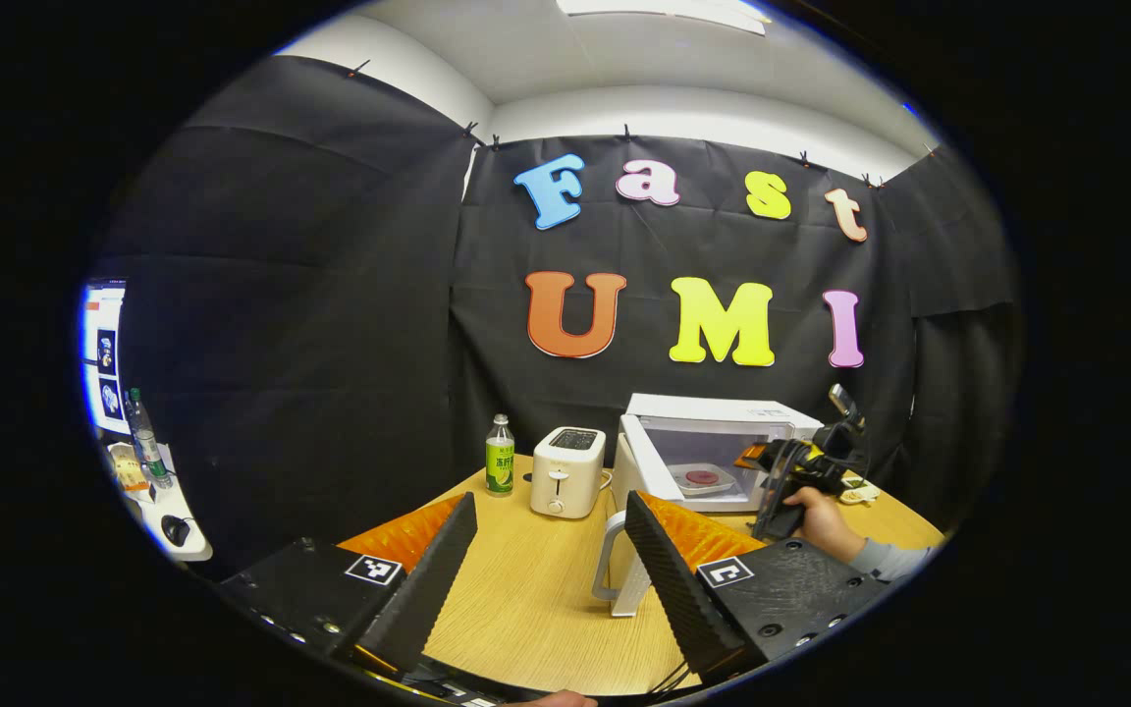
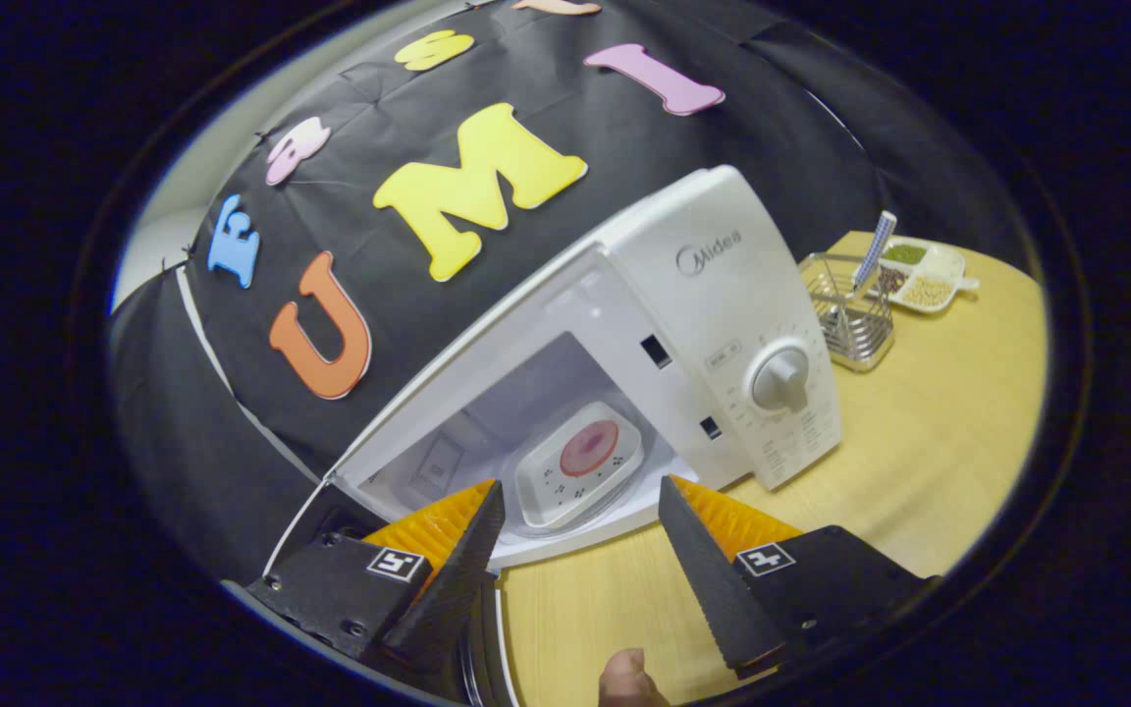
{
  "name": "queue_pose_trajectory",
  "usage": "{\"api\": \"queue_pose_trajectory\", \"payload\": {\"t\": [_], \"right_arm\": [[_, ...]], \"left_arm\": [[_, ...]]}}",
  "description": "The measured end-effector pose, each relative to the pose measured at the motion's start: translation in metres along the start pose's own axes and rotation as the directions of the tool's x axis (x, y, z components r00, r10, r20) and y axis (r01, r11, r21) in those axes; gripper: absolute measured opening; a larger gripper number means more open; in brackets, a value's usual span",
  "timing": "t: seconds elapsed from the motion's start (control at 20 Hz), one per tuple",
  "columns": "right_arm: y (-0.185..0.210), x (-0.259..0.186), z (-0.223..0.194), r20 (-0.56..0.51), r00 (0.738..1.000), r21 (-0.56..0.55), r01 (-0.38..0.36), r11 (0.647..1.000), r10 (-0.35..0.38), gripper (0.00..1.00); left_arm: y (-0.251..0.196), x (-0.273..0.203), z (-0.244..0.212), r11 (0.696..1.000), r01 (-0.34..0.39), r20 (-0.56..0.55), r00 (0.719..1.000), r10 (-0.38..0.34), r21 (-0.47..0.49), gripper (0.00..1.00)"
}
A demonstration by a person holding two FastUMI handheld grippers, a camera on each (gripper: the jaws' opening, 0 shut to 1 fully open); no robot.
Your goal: Open the microwave oven with the left hand, put the food in, and close the microwave oven.
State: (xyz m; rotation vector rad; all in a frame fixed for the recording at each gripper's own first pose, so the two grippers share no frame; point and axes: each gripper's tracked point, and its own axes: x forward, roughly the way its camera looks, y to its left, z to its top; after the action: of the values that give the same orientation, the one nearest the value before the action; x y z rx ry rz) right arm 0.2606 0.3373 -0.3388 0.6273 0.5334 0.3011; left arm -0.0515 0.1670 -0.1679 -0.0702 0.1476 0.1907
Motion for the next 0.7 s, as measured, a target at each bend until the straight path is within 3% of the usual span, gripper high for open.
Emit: {"api": "queue_pose_trajectory", "payload": {"t": [0.3,0.65,0.7], "right_arm": [[0.015,-0.087,0.062,0.045,0.993,-0.221,-0.095,0.971,0.107,0.99],[0.021,-0.194,0.132,0.199,0.967,-0.404,-0.068,0.912,0.16,0.99],[0.017,-0.209,0.139,0.217,0.962,-0.42,-0.059,0.905,0.163,0.99]], "left_arm": [[0.015,0.006,-0.006,0.999,-0.03,-0.002,1.0,0.03,-0.038,0.93],[0.026,0.025,-0.025,0.999,-0.032,-0.004,0.999,0.032,0.027,0.92],[0.026,0.029,-0.028,0.998,-0.036,0.0,0.999,0.036,0.051,0.77]]}}
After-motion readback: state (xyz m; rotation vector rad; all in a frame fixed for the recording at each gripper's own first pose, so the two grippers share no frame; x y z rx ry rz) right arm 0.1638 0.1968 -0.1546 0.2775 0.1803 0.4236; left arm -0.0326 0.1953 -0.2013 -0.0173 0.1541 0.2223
